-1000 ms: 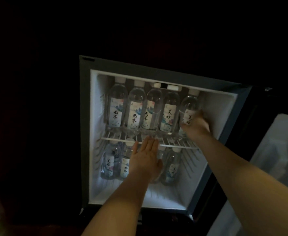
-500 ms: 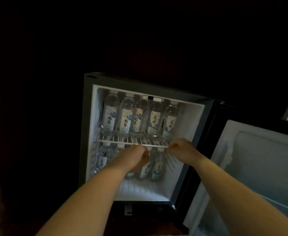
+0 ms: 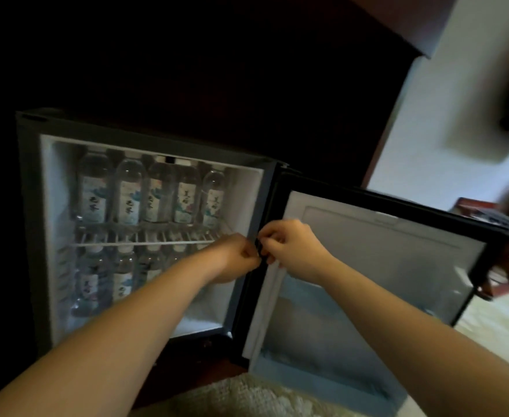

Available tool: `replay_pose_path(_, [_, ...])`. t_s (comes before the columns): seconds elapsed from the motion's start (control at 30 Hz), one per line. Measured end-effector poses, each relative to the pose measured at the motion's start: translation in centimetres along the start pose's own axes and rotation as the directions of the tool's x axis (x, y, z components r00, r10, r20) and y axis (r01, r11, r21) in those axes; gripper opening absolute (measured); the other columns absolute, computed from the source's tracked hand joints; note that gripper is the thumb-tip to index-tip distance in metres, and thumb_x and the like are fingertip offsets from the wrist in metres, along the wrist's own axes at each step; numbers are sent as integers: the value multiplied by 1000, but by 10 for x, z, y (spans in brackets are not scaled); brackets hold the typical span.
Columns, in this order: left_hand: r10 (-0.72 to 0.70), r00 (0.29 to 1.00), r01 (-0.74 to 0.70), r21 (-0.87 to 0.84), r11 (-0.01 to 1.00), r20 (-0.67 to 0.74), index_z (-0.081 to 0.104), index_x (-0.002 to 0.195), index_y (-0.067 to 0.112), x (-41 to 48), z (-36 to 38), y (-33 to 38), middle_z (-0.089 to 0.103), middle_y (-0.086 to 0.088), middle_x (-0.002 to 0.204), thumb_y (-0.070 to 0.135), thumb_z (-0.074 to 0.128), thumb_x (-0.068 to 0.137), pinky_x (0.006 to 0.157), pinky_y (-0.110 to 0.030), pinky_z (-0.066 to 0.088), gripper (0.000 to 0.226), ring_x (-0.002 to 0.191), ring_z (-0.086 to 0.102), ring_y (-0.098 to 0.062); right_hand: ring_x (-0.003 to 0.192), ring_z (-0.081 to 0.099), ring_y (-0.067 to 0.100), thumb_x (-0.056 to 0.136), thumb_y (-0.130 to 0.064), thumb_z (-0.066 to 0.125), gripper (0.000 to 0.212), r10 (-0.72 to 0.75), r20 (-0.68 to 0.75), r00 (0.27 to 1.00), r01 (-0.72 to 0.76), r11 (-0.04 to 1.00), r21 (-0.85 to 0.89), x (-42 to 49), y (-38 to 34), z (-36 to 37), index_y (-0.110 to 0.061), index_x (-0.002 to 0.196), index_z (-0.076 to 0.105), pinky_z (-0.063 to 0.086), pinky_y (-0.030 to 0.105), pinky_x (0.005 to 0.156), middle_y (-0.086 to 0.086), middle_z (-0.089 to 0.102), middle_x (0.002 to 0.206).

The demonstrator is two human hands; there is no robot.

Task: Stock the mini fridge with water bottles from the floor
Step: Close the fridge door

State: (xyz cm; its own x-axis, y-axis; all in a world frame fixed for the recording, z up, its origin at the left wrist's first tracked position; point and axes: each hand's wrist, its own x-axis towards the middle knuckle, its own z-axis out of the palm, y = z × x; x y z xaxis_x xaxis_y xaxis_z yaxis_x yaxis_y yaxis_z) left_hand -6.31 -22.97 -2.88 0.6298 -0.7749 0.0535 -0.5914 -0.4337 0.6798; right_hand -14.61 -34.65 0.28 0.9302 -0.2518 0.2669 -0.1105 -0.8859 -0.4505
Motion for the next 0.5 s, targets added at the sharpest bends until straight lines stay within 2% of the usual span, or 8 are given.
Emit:
replay_pose_path(0.07, [67, 998, -67, 73, 995, 3, 63, 75, 11, 0, 1, 14, 62, -12, 78, 28, 49, 84, 68, -35, 47, 24, 76, 60, -27, 65, 66, 13, 88, -11, 50, 20, -3, -38, 999, 1, 999, -52, -10, 4, -10, -11, 97, 68, 55, 20, 63, 5, 70, 77])
replay_pose_path(0.1, [103, 994, -101, 97, 990, -19, 63, 77, 8, 0, 1, 21, 62, -12, 77, 27, 50, 86, 67, -35, 46, 24, 73, 58, -24, 72, 68, 18, 88, -14, 51, 19, 0, -56, 998, -6, 996, -94, -15, 8, -16, -15, 97, 68, 57, 31, 71, 3, 71, 79])
replay_pose_path(0.17, [174, 982, -166, 102, 981, -79, 64, 83, 10, 0, -1, 31, 66, -10, 81, 27, 53, 89, 73, -38, 50, 21, 77, 61, -21, 81, 68, 25, 87, -21, 52, 18, 19, -84, 996, -33, 984, -173, -25, 15, -29, -22, 95, 68, 56, 42, 79, 1, 70, 82])
replay_pose_path(0.3, [228, 965, -214, 115, 970, -127, 69, 95, 15, 0, 2, 60, 70, -6, 93, 30, 54, 91, 84, -40, 53, 21, 89, 64, -19, 87, 67, 27, 88, -26, 52, 19, 14, -192, 981, -65, 963, -263, -47, 30, -66, -26, 101, 66, 55, 42, 81, -3, 71, 89])
replay_pose_path(0.4, [231, 959, -216, 105, 971, -164, 69, 100, 19, 0, 10, 82, 69, 0, 99, 30, 53, 92, 87, -37, 52, 21, 95, 62, -15, 92, 63, 22, 90, -26, 52, 23, -66, -261, 963, -30, 938, -345, -58, 43, -91, -24, 110, 64, 53, 39, 81, -4, 69, 96])
replay_pose_path(0.5, [231, 950, -214, 99, 972, -209, 67, 104, 17, 3, 17, 106, 68, -1, 102, 31, 54, 91, 88, -39, 52, 23, 96, 63, -17, 103, 55, 24, 90, -23, 53, 26, -179, -311, 933, 33, 906, -423, -62, 58, -113, -16, 114, 62, 47, 38, 84, 2, 65, 105])
